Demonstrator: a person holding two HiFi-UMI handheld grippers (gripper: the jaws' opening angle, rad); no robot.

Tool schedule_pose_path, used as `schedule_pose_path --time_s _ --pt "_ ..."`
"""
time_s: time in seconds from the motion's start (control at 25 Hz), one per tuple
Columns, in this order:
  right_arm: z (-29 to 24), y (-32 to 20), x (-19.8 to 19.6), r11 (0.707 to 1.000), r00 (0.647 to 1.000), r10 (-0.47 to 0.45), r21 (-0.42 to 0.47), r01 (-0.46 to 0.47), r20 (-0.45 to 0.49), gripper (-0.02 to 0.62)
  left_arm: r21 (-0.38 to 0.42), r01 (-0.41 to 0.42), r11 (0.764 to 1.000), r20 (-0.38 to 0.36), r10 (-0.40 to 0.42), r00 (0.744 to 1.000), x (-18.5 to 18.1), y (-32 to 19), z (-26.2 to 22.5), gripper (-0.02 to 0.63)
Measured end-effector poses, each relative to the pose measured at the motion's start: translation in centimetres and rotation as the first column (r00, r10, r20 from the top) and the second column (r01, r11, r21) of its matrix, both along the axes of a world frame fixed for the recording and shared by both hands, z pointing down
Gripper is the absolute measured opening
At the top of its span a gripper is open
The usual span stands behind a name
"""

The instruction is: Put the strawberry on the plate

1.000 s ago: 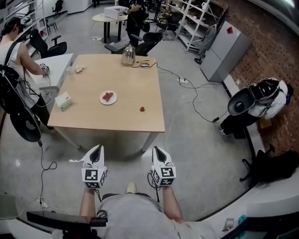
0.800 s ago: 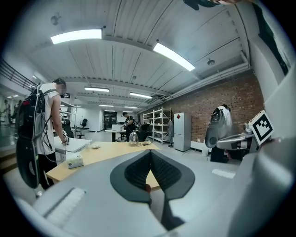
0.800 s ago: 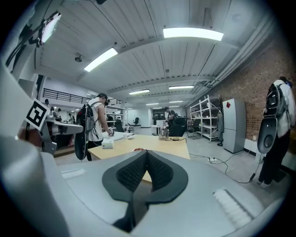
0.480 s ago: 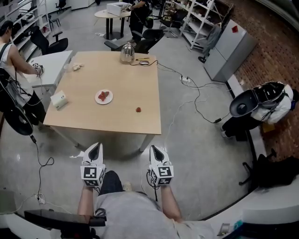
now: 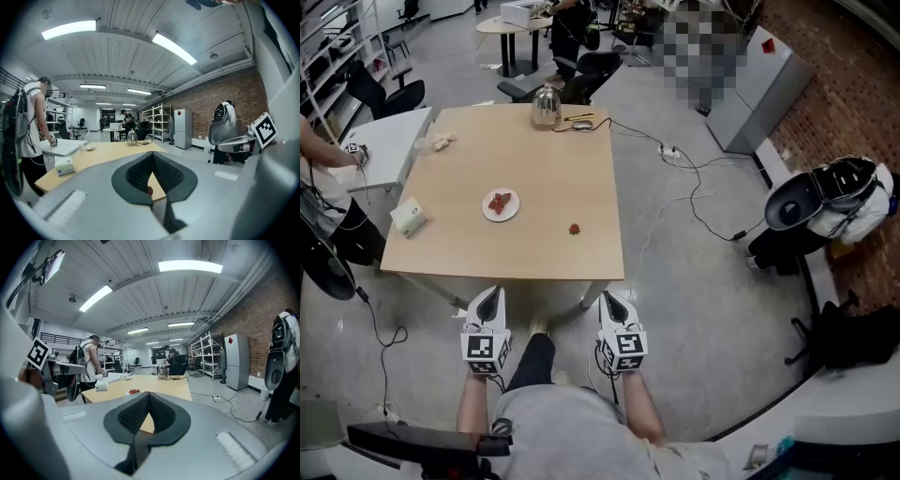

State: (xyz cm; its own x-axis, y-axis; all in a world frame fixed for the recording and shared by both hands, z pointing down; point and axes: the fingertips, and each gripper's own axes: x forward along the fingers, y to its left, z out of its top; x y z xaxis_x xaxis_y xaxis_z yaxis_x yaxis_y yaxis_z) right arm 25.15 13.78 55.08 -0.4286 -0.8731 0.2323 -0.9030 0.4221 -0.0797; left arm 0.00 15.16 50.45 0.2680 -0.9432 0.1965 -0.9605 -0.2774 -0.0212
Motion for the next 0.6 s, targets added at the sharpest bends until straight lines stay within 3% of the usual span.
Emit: schedule_pose_path --time_s 0.6 --pt "1.1 -12.2 -4.2 0.998 0.998 0.046 -0.041 -0.047 -0.031 0.008 -0.055 -0.068 0.996 0.002 0.068 0.998 -3.4 -12.6 1.1 0.02"
